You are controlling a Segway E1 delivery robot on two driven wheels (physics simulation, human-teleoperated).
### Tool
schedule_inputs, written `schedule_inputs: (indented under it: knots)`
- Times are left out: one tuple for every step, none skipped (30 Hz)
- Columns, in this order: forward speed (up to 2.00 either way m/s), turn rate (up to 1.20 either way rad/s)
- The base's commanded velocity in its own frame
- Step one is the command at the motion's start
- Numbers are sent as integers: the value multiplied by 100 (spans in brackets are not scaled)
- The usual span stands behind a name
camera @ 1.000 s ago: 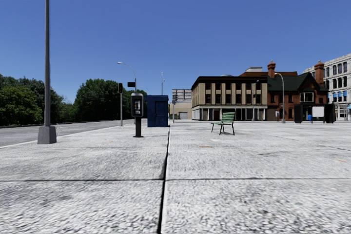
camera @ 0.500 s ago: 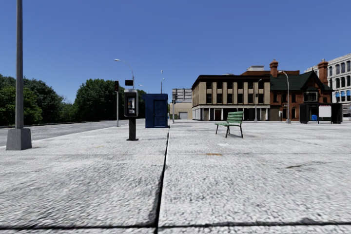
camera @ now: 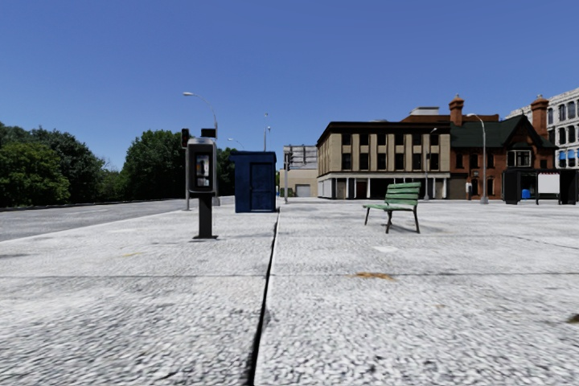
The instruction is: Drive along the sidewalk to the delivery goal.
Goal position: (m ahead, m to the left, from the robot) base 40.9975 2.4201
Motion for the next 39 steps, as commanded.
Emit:
schedule_inputs:
  knots:
    - [200, 0]
    - [200, 0]
    - [200, 0]
    - [200, 0]
    - [200, 0]
    - [200, 0]
    - [200, 0]
    - [200, 0]
    - [200, 0]
    - [200, 0]
    - [200, 0]
    - [200, 0]
    - [200, 0]
    - [200, 0]
    - [200, 0]
    - [200, 0]
    - [200, 0]
    - [200, 0]
    - [200, 0]
    - [200, 0]
    - [200, 0]
    - [200, 0]
    - [200, 0]
    - [200, 0]
    - [200, 0]
    - [200, 0]
    - [200, 0]
    - [200, 0]
    - [200, 0]
    - [200, 0]
    - [200, 0]
    - [200, 0]
    - [200, 0]
    - [200, 0]
    - [200, 0]
    - [200, 0]
    - [200, 0]
    - [200, 0]
    - [200, 0]
